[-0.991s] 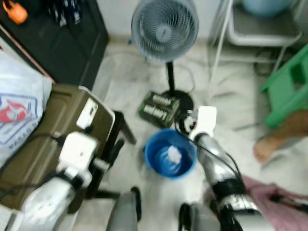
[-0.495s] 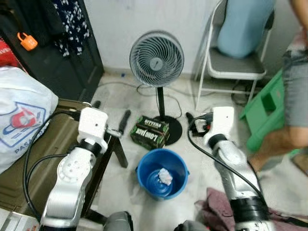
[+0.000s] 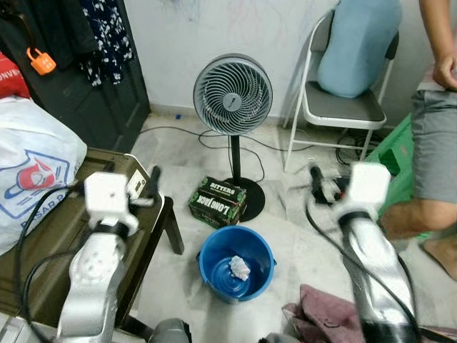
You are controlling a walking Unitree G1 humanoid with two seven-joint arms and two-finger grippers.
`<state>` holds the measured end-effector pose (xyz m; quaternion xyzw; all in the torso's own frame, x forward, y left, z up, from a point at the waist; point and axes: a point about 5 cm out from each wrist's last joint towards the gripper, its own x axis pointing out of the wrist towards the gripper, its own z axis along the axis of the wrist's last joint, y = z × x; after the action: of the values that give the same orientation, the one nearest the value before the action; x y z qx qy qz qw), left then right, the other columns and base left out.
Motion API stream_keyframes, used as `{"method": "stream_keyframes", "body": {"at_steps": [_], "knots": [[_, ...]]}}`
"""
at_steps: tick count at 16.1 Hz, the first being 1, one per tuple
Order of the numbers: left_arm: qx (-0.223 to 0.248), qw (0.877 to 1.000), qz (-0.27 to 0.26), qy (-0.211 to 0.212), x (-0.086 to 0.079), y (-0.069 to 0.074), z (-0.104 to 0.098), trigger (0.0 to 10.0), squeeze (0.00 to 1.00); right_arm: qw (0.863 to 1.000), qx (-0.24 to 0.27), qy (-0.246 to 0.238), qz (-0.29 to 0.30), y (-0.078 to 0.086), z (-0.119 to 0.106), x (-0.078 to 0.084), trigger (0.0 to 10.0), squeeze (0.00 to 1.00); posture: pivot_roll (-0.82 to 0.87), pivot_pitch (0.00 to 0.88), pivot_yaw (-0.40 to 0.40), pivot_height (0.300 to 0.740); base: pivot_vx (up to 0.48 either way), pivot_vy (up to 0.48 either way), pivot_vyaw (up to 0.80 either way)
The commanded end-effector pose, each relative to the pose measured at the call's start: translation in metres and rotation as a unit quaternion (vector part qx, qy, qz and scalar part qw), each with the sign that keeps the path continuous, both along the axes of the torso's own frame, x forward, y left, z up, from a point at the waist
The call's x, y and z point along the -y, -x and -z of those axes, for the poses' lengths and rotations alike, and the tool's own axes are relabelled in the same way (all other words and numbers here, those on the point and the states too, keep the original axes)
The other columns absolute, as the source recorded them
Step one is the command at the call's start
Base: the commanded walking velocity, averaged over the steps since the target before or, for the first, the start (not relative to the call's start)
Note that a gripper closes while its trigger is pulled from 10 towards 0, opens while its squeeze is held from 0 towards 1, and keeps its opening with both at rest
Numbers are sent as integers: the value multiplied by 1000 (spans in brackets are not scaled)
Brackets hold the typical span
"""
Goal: Clean up the room
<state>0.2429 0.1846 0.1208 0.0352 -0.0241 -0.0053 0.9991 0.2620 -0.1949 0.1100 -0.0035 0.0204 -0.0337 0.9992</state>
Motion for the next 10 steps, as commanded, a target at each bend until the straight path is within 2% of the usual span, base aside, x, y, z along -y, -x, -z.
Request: {"method": "stream_keyframes", "body": {"at_steps": [1,2,4,7,9,10], "knots": [[-4,1000,-10,11,-1,4,3,10000,0,1000,17,6,1,5,-8,4,10000,0,-46,0,-7,740,0,0,0],[-16,1000,-13,21,1,11,10,10000,0,1000,-14,8,13,13,2,10,10000,0,-54,0,-2,740,0,0,0],[-18,999,-10,30,3,16,12,10000,0,1000,-16,11,4,15,4,7,10000,0,-58,0,2,740,0,0,0],[-11,999,3,40,8,11,9,10000,0,1000,12,18,-20,-2,-6,-4,10000,0,-50,0,-10,740,0,0,0],[-7,998,11,57,15,11,5,10000,0,998,26,36,-45,-13,-15,-15,10000,0,-46,0,-24,740,0,0,800],[-12,998,14,61,17,13,5,10000,0,997,26,37,-58,-14,-16,-18,10000,0,-47,0,-27,740,0,0,800]]}}
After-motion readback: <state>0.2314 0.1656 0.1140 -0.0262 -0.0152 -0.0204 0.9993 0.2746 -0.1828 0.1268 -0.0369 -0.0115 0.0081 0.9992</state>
